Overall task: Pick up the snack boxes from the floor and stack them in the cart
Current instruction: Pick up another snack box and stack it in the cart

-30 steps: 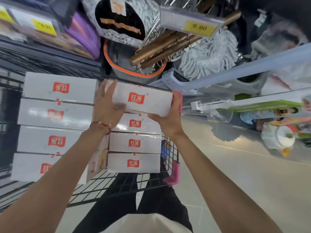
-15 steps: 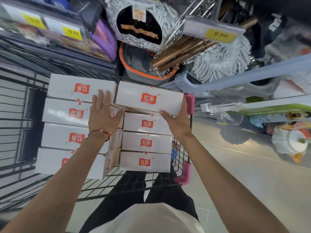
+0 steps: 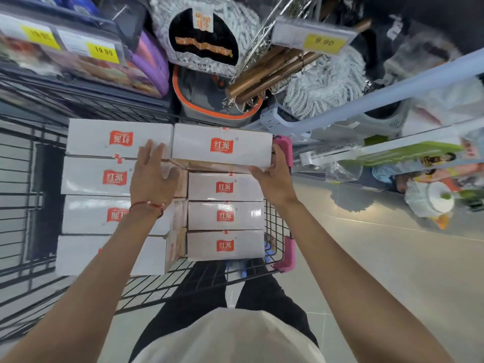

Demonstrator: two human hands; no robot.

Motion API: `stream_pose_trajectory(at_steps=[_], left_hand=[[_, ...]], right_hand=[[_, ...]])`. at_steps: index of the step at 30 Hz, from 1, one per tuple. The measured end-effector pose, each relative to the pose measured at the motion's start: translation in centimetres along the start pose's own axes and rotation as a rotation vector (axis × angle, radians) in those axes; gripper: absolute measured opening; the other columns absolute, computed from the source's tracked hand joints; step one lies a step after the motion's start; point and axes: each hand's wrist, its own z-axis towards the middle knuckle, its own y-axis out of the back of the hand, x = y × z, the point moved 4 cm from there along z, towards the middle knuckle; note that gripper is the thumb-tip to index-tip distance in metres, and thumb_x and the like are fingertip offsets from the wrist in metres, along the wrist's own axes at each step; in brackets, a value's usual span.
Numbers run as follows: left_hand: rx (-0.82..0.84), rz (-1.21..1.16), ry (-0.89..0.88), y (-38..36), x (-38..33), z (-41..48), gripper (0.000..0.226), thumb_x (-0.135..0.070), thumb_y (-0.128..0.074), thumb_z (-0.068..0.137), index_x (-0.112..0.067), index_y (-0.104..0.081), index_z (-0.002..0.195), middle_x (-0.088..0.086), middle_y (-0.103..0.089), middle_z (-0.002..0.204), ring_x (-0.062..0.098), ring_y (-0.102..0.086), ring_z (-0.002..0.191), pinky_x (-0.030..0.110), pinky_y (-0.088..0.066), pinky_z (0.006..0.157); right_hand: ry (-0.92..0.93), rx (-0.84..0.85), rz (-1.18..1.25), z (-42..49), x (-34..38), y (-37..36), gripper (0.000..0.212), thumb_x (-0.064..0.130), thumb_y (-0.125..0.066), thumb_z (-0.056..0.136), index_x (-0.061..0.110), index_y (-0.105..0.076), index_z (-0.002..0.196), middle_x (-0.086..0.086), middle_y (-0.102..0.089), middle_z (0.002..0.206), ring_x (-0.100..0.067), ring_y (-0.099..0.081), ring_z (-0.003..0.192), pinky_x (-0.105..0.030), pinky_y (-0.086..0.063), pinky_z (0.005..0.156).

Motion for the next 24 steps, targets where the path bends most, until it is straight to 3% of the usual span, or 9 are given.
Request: stream_pose_trajectory(at_steps=[4,7,10,12,13,15,19,24], left_hand=[[-0.03,-0.09,-0.074,0.8,-1.5,-3.2,0.052,-0.017,-0.061,0.096,-0.013,-0.047,0.147,0.008,-0.037,0.159,0.03,-0.03,0.147,0.046,-0.03,0.119],[0.023,-0.152,-0.145,0.0,-2.8,-6.0,0.051,-0.012,-0.06,0.095,-0.011,-0.049,0.145,0.013,-0.044,0.152,0.034,-0.038,0.141,0.044,-0.033,0.117],[0.085,-0.182,-0.168,-1.1,-4.4,-8.7,0.053,-0.014,-0.059,0.097,-0.015,-0.045,0.148,0.011,-0.045,0.151,0.031,-0.04,0.14,0.043,-0.033,0.118],[0.124,-0.193,-0.193,-2.0,-5.7,-10.6,0.053,-0.014,-0.059,0.098,-0.016,-0.044,0.148,0.007,-0.047,0.15,0.027,-0.04,0.14,0.032,-0.028,0.116],[0.141,-0.194,-0.21,-2.5,-6.3,-11.5,0.052,-0.014,-0.059,0.098,-0.017,-0.044,0.148,0.005,-0.048,0.148,0.025,-0.041,0.138,0.03,-0.027,0.115],[0.162,-0.211,-0.241,-3.5,-7.4,-13.3,0.052,-0.016,-0.06,0.098,-0.02,-0.045,0.147,0.004,-0.05,0.147,0.024,-0.044,0.136,0.039,-0.033,0.117],[0.2,-0.274,-0.323,-5.3,-10.1,-17.8,0.047,-0.014,-0.06,0.098,-0.021,-0.05,0.144,-0.001,-0.053,0.145,0.017,-0.049,0.132,0.045,-0.04,0.113],[0.262,-0.292,-0.446,-7.7,-14.0,-24.9,0.044,-0.009,-0.059,0.097,-0.02,-0.055,0.14,-0.004,-0.058,0.139,0.014,-0.054,0.126,0.033,-0.044,0.104]], right_hand=[[-0.08,-0.056,0.188,-3.2,-0.4,1.1,0.06,0.006,-0.07,0.094,0.013,-0.046,0.149,0.011,-0.065,0.119,-0.014,-0.061,0.118,-0.038,-0.048,0.113],[-0.13,-0.11,0.288,-5.9,-1.6,2.3,0.067,0.028,-0.077,0.077,0.009,-0.056,0.137,-0.009,-0.063,0.134,-0.019,-0.06,0.115,-0.041,-0.045,0.114],[-0.098,-0.154,0.219,-9.5,-1.8,4.2,0.036,0.007,-0.068,0.095,0.007,-0.062,0.131,-0.008,-0.065,0.133,-0.017,-0.062,0.116,-0.024,-0.052,0.101],[-0.073,-0.195,0.219,-11.7,-2.9,5.6,0.026,0.002,-0.062,0.099,0.012,-0.065,0.122,-0.009,-0.068,0.125,-0.015,-0.062,0.108,-0.022,-0.051,0.09],[-0.071,-0.212,0.251,-12.7,-3.7,6.2,0.025,0.001,-0.062,0.099,0.017,-0.065,0.118,-0.009,-0.07,0.122,-0.016,-0.063,0.105,-0.024,-0.051,0.088],[-0.09,-0.246,0.347,-14.9,-5.4,7.5,0.03,0.0,-0.061,0.1,0.024,-0.061,0.119,-0.006,-0.07,0.116,-0.016,-0.067,0.097,-0.027,-0.054,0.086],[-0.122,-0.343,0.467,-19.6,-9.7,10.7,0.035,-0.005,-0.058,0.1,0.012,-0.058,0.13,-0.001,-0.065,0.105,0.002,-0.064,0.077,-0.015,-0.052,0.07],[-0.134,-0.444,0.596,-26.7,-15.0,14.6,0.037,0.002,-0.062,0.1,0.015,-0.06,0.135,0.002,-0.068,0.108,-0.007,-0.064,0.095,-0.026,-0.051,0.087]])
